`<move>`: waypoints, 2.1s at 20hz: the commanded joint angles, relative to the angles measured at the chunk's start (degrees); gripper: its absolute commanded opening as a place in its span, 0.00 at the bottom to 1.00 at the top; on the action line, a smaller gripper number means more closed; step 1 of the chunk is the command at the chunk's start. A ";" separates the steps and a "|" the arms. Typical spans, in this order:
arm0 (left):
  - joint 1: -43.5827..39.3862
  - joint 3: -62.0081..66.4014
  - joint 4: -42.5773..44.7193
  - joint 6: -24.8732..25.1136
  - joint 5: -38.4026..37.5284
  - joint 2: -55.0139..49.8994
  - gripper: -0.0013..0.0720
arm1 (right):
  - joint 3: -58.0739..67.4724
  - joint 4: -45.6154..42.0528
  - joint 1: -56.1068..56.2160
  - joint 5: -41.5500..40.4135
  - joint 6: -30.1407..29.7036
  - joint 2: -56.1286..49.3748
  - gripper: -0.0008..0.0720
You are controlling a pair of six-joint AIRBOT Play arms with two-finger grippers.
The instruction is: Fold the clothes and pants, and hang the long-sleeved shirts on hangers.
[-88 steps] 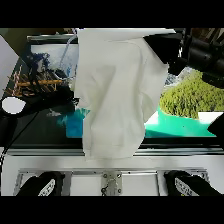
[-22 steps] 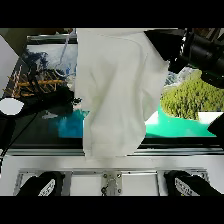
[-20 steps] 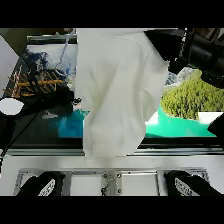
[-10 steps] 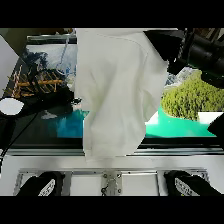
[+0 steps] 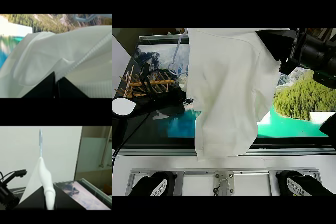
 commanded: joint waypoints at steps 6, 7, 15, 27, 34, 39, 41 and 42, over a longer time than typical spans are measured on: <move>-0.02 -0.04 0.02 -0.02 0.52 -0.02 0.04 | 0.07 28.28 -0.02 1.64 0.07 0.04 0.05; -0.04 -0.04 -0.50 0.00 0.72 -0.02 0.04 | 0.07 28.85 0.00 2.21 0.24 0.04 0.05; -0.04 -0.04 -10.62 6.88 0.66 0.00 0.04 | 0.07 32.94 2.16 4.02 0.57 0.04 0.05; 11.34 -0.02 -10.23 8.81 -1.46 0.00 0.04 | 0.07 22.88 2.25 1.11 9.53 0.07 0.05; 14.69 -0.02 -10.32 9.18 -2.05 0.00 0.04 | 0.07 17.94 2.25 0.90 12.24 0.07 0.05; 8.68 -0.02 -10.36 9.20 -2.64 0.00 0.04 | 0.07 20.59 2.49 -1.18 12.07 0.07 0.05; 5.42 -0.02 -10.36 9.20 -1.49 0.00 0.04 | 0.07 23.98 2.49 -1.55 12.04 0.04 0.05; 4.22 -0.02 -10.36 9.18 -0.66 0.00 0.04 | 0.07 25.53 2.49 -1.62 12.07 0.07 0.05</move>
